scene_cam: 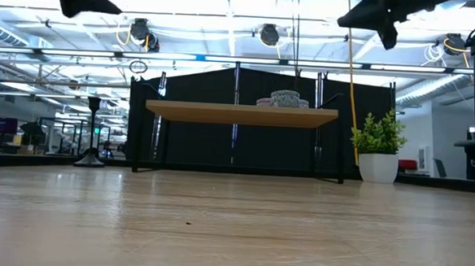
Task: Pick & Place candle stick holders
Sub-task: Put the bottom left black candle holder on the shelf
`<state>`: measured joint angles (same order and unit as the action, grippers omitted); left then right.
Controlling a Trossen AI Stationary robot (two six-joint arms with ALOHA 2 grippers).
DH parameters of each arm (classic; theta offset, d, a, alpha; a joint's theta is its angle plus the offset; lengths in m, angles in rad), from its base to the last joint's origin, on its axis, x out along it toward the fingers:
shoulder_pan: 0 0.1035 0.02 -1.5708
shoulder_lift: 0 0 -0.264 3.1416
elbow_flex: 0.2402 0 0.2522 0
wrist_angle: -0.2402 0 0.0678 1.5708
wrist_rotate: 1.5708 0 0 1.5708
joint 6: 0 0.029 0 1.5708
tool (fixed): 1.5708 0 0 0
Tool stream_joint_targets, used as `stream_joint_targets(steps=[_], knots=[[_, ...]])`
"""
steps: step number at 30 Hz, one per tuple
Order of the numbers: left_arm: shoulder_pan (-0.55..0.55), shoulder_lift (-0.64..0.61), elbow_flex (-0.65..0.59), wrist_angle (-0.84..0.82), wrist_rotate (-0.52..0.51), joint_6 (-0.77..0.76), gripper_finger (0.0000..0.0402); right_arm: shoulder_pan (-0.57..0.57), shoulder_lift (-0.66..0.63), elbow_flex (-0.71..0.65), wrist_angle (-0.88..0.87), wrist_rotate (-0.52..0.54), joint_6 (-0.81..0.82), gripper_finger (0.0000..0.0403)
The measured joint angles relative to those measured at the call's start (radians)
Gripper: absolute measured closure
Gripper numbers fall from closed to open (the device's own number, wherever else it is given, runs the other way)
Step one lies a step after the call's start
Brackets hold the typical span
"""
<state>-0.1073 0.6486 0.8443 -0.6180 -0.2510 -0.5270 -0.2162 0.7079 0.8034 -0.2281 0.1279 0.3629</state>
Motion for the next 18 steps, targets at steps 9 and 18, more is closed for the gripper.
stream_joint_targets(steps=[9, 18], knots=[[0.137, 0.069, 0.351, -0.435, -0.265, -0.049, 0.0050, 0.017, -0.094, -0.096, 0.068, 0.001, 0.004, 0.0402], [0.368, 0.138, 0.425, -0.595, -0.190, -0.029, 0.0050, 0.017, -0.139, -0.211, 0.310, 0.001, 0.002, 0.0402]])
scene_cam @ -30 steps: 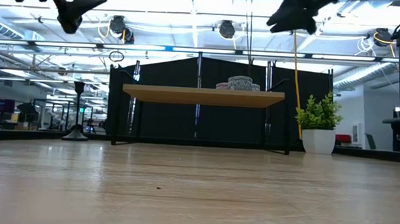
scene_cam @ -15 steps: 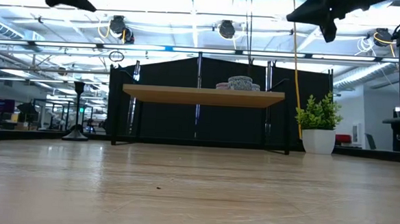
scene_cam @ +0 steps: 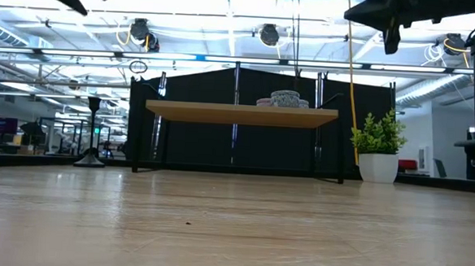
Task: Pick & Place candle stick holders
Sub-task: Put the bottom left black candle holder on the shelf
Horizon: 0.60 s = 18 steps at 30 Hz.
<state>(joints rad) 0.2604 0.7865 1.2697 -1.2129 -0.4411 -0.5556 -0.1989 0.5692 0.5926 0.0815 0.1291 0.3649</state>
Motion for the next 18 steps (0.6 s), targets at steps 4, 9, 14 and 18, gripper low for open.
stream_joint_targets(steps=[4, 9, 14, 18], knots=[[0.120, 0.063, 0.000, -0.039, 0.014, 0.007, 0.0050, 0.000, -0.008, -0.045, 0.053, 0.000, 0.002, 0.0402], [0.339, 0.137, 0.000, -0.040, 0.076, 0.097, 0.0050, 0.000, -0.011, -0.070, 0.070, 0.000, 0.016, 0.0402], [0.579, 0.233, 0.000, -0.040, 0.203, 0.197, 0.0050, 0.000, -0.011, -0.070, 0.073, 0.000, 0.016, 0.0402], [0.724, 0.298, 0.000, -0.046, 0.270, 0.239, 0.0050, 0.000, -0.011, -0.070, 0.072, 0.000, 0.016, 0.0402]])
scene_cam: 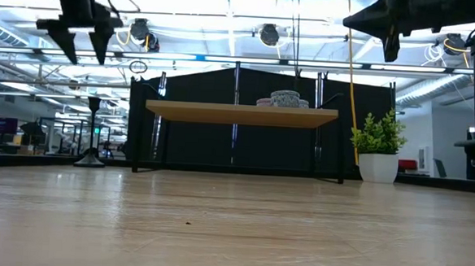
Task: Pick & Place candle stick holders
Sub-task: Put the bottom left black candle holder on the shelf
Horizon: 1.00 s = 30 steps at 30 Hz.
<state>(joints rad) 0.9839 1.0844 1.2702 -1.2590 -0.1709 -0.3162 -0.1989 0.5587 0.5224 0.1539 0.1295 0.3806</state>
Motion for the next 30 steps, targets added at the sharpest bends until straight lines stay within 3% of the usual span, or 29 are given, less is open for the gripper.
stream_joint_targets(steps=[8, 13, 16, 21, 26, 30], knots=[[0.016, -0.011, 0.041, -0.051, 0.101, 0.024, 0.0050, 0.000, -0.002, 0.000, -0.001, 0.001, -0.002, 0.0402], [-0.036, -0.055, 0.044, -0.209, 0.328, -0.024, 0.0050, 0.000, -0.002, 0.000, -0.001, 0.001, -0.003, 0.0401], [-0.165, -0.105, 0.043, -0.318, 0.403, -0.057, 0.0050, 0.000, -0.002, 0.000, -0.001, 0.001, -0.004, 0.0402], [-0.494, -0.200, 0.038, -0.308, 0.504, -0.295, 0.0050, 0.000, -0.002, 0.000, -0.001, 0.001, -0.007, 0.0402], [-0.828, -0.228, 0.037, -0.316, 0.478, -0.619, 0.0050, 0.000, -0.002, 0.000, -0.001, 0.001, -0.026, 0.0402], [-1.055, -0.173, 0.036, -0.312, 0.439, -0.843, 0.0050, 0.000, -0.002, 0.000, -0.003, 0.001, -0.027, 0.0402]])
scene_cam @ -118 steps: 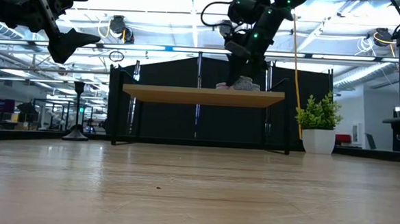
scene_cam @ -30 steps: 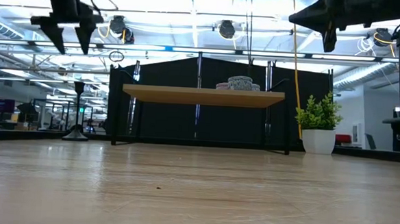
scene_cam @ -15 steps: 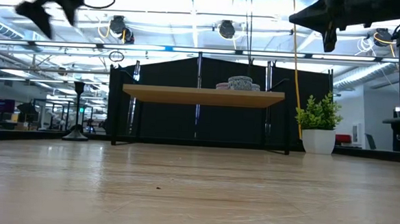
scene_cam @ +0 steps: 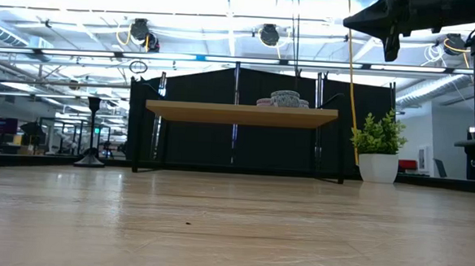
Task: Pick & Place candle stick holders
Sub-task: Put the bottom left black candle holder on the shelf
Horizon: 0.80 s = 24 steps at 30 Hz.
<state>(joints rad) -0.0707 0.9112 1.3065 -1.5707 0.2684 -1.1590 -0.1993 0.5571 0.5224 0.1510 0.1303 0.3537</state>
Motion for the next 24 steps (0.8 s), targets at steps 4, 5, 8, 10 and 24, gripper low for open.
stream_joint_targets(steps=[4, 5, 8, 10, 24], knots=[[-0.180, 0.087, 0.000, 0.002, -0.051, -0.153, 0.0050, 0.000, 0.000, 0.000, -0.002, 0.000, -0.003, 0.0401], [-0.219, 0.112, 0.000, 0.002, -0.060, -0.187, 0.0050, 0.000, 0.000, 0.000, -0.003, 0.000, -0.003, 0.0402], [-0.328, 0.178, 0.000, 0.002, -0.060, -0.286, 0.0050, 0.000, 0.000, 0.000, -0.003, 0.000, -0.007, 0.0402], [-0.396, 0.214, 0.000, 0.002, -0.060, -0.346, 0.0050, 0.000, 0.000, 0.000, -0.003, 0.000, -0.011, 0.0402], [-0.806, 0.267, 0.000, 0.178, -0.210, -0.653, 0.0050, 0.000, 0.000, 0.000, -0.005, -0.001, -0.026, 0.0402]])
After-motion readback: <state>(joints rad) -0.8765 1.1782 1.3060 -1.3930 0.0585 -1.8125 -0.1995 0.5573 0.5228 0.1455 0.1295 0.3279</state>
